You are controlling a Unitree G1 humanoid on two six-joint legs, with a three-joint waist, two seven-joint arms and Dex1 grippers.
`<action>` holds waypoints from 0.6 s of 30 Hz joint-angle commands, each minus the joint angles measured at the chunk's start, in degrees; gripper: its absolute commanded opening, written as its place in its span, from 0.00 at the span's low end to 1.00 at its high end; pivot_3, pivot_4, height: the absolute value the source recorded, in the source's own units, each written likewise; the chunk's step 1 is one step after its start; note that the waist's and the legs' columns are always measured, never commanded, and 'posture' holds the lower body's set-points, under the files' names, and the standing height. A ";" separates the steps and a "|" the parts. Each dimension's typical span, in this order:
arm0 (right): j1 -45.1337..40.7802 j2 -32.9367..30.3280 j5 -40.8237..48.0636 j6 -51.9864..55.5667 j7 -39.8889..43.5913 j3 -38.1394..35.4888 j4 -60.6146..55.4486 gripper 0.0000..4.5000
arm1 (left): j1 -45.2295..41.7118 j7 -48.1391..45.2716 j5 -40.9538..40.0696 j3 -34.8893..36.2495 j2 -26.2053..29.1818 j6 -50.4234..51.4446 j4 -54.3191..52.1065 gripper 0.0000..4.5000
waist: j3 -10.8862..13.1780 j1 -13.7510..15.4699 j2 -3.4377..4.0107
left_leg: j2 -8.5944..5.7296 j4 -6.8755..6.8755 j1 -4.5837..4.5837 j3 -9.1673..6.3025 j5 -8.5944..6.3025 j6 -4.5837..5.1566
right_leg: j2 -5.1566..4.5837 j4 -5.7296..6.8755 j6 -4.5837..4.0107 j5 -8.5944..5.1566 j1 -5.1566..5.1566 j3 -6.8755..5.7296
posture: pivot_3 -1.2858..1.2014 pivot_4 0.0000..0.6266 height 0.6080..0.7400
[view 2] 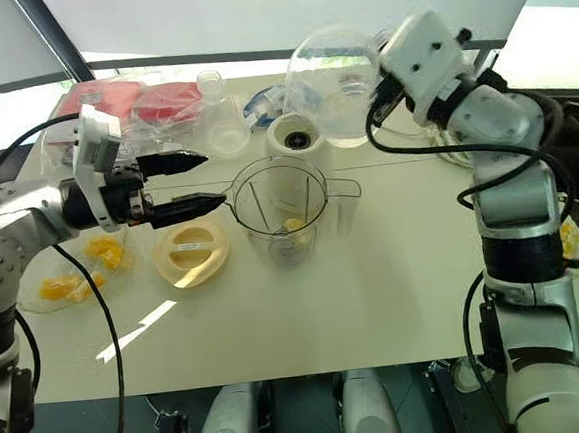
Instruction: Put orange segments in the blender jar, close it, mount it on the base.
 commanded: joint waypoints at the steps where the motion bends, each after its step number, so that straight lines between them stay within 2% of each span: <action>1: -0.28 3.37 4.00 10.20 -9.62 -10.25 -6.92 0.01 | -1.35 0.55 -1.01 0.84 -0.39 -0.72 -1.86 1.00 | -0.01 -0.01 0.01 | 0.00 0.01 0.01 0.01 0.00 0.00 | -0.01 0.02 -0.01 0.01 0.00 0.00 | 0.52 0.24 1.00; 4: 2.81 6.11 1.34 11.43 -18.42 -14.46 -7.88 0.01 | -2.58 1.95 -0.07 -0.11 -2.15 -1.60 -2.06 1.00 | -0.04 0.22 -0.03 | -0.01 0.00 0.03 0.00 -0.01 0.03 | -0.01 0.03 -0.05 0.03 0.01 0.00 | 0.52 0.24 1.00; 9: 8.85 8.35 -0.82 6.67 -26.32 -16.40 -4.78 0.01 | -5.88 6.09 2.35 -0.91 -5.85 -2.87 -0.46 1.00 | -0.05 0.75 -0.05 | -0.02 0.00 0.06 -0.02 0.00 0.04 | 0.00 0.04 -0.08 0.05 0.03 0.02 | 0.52 0.24 1.00; 18: 14.35 11.29 -1.51 -4.76 -36.62 -18.12 10.77 0.01 | -5.06 7.20 3.49 -1.34 -5.51 -2.33 -2.09 1.00 | -0.07 -0.35 -0.02 | -0.02 -0.01 0.10 -0.02 0.01 0.05 | 0.01 0.05 -0.09 0.06 0.04 0.05 | 0.52 0.24 1.00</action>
